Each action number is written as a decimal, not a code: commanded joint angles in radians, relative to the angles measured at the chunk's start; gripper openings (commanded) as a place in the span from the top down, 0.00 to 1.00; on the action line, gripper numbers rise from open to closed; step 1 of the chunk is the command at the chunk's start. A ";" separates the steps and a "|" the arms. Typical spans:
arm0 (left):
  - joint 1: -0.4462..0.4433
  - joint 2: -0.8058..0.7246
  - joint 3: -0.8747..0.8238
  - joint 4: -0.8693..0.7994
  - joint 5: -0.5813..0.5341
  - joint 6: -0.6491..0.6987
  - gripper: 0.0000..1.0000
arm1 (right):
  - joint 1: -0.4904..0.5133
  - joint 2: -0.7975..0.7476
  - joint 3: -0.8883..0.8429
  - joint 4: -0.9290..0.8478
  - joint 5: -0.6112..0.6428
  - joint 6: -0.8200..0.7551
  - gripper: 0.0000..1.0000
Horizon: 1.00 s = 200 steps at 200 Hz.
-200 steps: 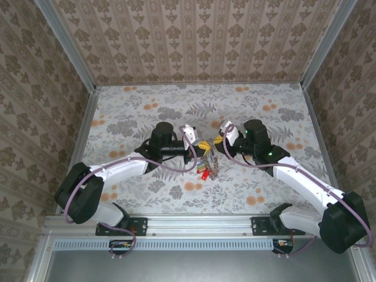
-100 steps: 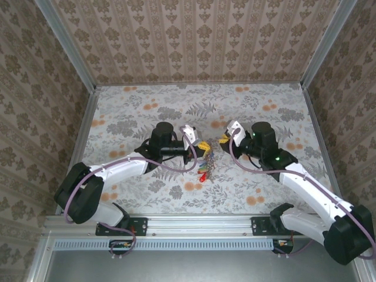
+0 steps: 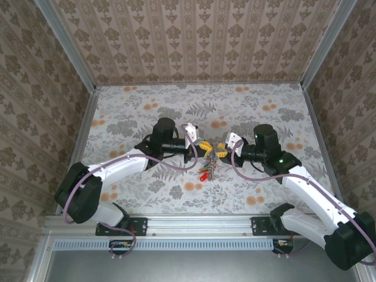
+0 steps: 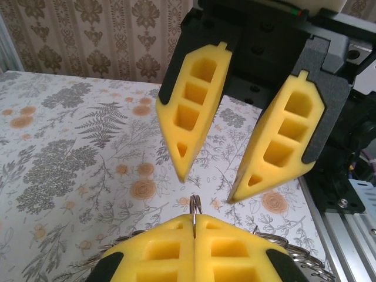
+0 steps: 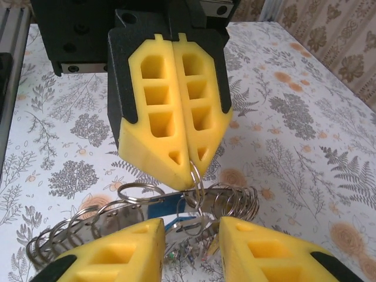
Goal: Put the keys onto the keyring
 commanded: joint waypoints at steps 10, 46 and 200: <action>-0.005 0.013 0.050 0.011 0.062 0.022 1.00 | -0.001 0.025 0.014 0.063 -0.025 -0.037 0.70; -0.003 0.015 0.062 -0.012 0.065 0.030 1.00 | -0.003 0.050 0.021 0.067 -0.046 -0.043 0.75; -0.025 0.078 0.214 -0.406 -0.051 0.224 0.87 | -0.004 0.101 0.131 -0.121 -0.078 -0.136 1.00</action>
